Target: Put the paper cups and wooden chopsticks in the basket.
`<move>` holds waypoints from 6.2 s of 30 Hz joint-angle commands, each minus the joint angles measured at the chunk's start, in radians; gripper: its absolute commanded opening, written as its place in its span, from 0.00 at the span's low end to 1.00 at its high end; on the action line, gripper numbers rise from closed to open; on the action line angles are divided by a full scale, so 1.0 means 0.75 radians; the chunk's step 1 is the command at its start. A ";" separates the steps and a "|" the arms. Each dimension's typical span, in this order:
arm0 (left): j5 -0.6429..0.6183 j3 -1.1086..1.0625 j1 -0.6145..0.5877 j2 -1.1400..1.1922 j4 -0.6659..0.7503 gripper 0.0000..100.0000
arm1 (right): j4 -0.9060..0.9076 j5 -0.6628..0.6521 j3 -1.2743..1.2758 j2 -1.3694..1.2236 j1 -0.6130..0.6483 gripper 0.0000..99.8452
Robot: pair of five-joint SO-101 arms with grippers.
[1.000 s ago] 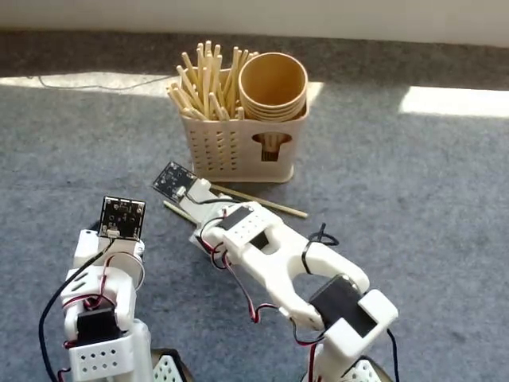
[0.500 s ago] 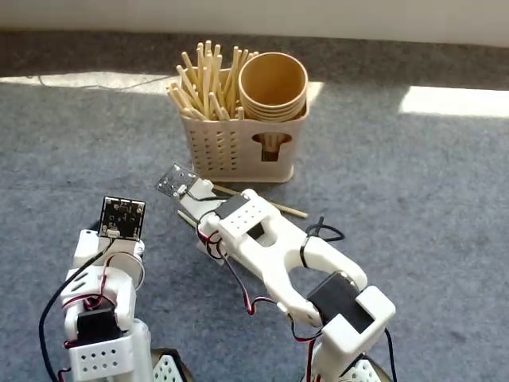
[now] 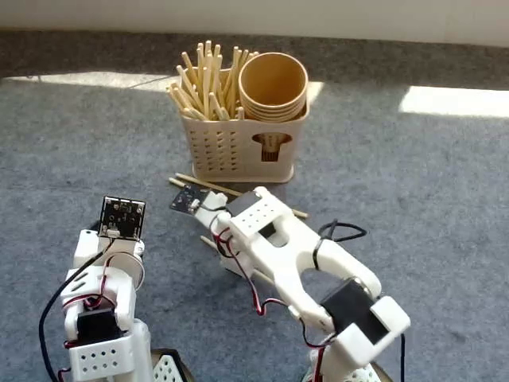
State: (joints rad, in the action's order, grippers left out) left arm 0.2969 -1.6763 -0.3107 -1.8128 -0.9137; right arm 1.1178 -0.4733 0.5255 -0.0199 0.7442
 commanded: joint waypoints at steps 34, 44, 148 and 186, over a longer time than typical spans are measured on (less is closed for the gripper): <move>0.010 -0.026 -0.009 -0.009 0.002 0.00 | -0.179 0.520 0.152 1.546 -0.089 0.00; 0.010 -0.026 -0.009 -0.009 0.000 0.00 | -0.752 0.530 0.152 1.621 -0.089 0.00; 0.010 -0.026 -0.007 -0.009 -0.006 0.00 | -0.830 0.393 0.946 1.333 -0.024 0.15; 0.010 -0.026 -0.011 -0.009 -0.006 0.00 | -0.731 0.078 0.226 0.052 -0.234 0.07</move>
State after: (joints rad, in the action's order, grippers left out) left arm 0.2984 -1.6763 -0.3107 -1.8128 -0.9137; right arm 0.5654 -0.4012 0.7357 0.0153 0.5815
